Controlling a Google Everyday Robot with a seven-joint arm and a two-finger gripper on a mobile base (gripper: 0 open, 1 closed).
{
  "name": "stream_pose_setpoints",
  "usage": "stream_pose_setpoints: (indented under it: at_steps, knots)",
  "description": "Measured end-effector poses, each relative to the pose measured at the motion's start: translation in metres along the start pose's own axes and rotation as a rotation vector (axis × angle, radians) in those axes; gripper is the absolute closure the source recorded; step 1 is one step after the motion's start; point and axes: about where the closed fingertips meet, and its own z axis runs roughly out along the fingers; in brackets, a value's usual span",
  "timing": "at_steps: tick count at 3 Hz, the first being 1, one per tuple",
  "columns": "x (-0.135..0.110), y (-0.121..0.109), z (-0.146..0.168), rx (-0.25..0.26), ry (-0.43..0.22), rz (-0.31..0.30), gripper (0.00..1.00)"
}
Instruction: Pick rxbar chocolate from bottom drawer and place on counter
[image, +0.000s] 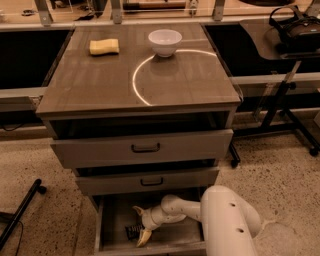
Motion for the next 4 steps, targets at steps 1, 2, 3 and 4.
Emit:
stream_pose_setpoints:
  at_steps: [1, 2, 3, 4]
  knots:
    - [0.005, 0.003, 0.010, -0.024, 0.002, 0.004, 0.00]
    - [0.009, 0.004, 0.018, -0.048, 0.001, 0.011, 0.14]
    - [0.013, 0.006, 0.022, -0.064, 0.000, 0.013, 0.39]
    - [0.012, 0.006, 0.021, -0.070, -0.001, 0.011, 0.63]
